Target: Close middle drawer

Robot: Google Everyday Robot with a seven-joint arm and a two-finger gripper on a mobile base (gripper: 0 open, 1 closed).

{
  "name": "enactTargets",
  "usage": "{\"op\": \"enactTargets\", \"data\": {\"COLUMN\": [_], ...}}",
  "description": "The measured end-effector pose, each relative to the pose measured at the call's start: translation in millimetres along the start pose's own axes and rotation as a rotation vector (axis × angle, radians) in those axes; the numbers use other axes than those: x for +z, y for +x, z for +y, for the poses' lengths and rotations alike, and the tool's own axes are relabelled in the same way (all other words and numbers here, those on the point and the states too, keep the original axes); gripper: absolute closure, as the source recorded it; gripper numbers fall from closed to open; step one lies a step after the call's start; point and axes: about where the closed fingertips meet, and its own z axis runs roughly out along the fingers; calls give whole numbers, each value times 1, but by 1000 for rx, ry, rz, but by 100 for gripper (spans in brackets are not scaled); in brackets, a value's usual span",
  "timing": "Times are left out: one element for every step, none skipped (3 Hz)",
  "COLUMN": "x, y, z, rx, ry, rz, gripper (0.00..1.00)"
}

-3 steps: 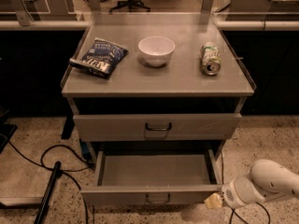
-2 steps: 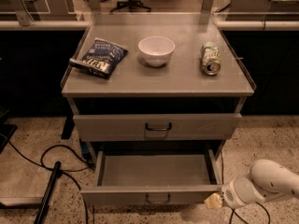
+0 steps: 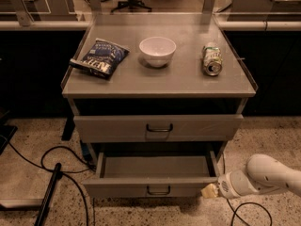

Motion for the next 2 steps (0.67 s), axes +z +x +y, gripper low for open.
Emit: {"op": "enactTargets", "data": {"x": [3,9], "y": [1,-37], "z": [1,-10], "rx": [0,38], "ry": [-9,30], "rz": [7,-54], "gripper": [100,100]}}
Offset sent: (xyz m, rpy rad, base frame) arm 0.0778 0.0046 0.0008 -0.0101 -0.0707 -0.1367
